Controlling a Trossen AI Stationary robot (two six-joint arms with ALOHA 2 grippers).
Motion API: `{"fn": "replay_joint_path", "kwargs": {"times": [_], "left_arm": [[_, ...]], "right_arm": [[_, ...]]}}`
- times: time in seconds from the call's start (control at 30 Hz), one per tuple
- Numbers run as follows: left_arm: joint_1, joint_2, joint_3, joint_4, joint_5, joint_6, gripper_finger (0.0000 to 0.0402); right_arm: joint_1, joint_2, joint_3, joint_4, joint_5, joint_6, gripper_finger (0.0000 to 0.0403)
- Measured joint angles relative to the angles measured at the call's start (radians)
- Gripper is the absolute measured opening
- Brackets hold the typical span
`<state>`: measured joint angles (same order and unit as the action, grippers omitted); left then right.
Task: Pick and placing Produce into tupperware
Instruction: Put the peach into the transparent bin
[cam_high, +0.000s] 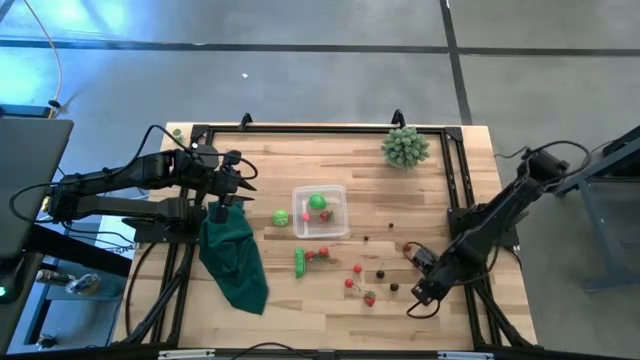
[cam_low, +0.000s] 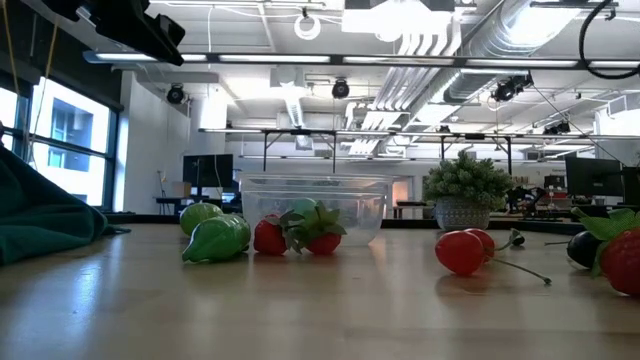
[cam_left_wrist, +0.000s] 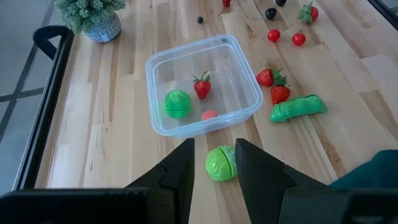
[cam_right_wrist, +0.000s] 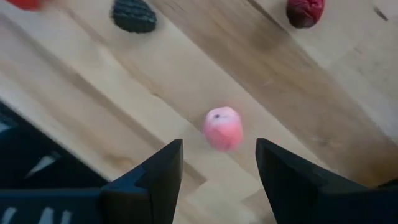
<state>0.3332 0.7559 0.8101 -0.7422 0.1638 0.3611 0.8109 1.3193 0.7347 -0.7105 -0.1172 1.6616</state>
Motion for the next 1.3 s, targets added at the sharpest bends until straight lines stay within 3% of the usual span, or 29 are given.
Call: {"fn": "replay_joint_path", "kwargs": {"times": [0.67,1.3], "left_arm": [[0.000,0.000,0.000,0.000,0.000,0.000,0.0106],[0.000,0.000,0.000,0.000,0.000,0.000,0.0106]], "right_arm": [[0.002,0.245,0.070,-0.012,-0.055,-0.118,0.0194],[0.002,0.264,0.069,-0.013,-0.096,-0.117,0.0194]]}}
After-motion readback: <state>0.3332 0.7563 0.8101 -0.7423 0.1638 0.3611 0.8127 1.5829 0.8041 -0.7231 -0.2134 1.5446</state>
